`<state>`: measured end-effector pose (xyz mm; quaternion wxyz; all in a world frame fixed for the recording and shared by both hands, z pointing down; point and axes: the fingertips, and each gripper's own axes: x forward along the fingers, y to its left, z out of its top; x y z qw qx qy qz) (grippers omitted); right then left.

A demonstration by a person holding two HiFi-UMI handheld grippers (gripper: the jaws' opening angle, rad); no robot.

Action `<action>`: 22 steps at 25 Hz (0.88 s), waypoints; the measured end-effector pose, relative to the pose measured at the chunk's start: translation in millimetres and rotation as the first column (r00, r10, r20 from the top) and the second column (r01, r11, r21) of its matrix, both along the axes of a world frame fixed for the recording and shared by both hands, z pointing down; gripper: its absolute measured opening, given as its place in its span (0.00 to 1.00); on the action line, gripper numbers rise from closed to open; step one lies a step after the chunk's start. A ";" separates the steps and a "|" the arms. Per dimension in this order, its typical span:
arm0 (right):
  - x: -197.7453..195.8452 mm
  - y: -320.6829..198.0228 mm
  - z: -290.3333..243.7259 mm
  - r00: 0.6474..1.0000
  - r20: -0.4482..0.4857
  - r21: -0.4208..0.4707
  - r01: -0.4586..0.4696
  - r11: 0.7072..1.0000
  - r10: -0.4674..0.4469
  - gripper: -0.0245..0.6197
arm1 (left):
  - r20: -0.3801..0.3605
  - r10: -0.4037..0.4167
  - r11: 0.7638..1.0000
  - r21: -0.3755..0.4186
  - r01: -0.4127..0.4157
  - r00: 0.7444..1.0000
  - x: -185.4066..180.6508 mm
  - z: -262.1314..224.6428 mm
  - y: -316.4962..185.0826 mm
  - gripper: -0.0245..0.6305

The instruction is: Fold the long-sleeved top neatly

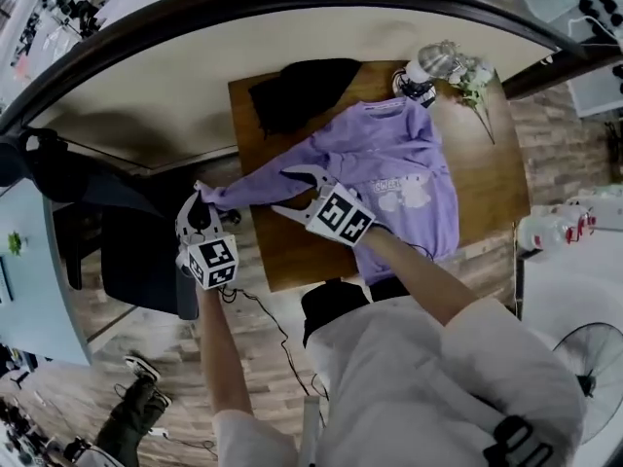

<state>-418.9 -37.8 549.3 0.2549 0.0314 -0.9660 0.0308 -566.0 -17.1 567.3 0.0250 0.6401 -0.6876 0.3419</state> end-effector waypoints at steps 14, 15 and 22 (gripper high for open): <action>52.1 -26.9 -87.1 0.983 0.149 -0.037 0.115 0.993 -0.108 0.35 | 0.294 0.381 0.923 -0.061 -0.381 0.876 179.3 -101.1 -76.2 0.10; 60.2 -31.2 -87.5 0.984 0.140 -0.022 0.116 0.993 -0.112 0.30 | 0.323 0.406 0.912 -0.081 -0.402 0.855 191.1 -103.1 -79.5 0.10; 129.4 -73.9 -104.4 0.956 0.280 -0.091 -0.060 0.994 0.083 0.10 | 0.330 0.408 0.908 -0.051 -0.416 0.851 257.4 -126.7 -110.9 0.15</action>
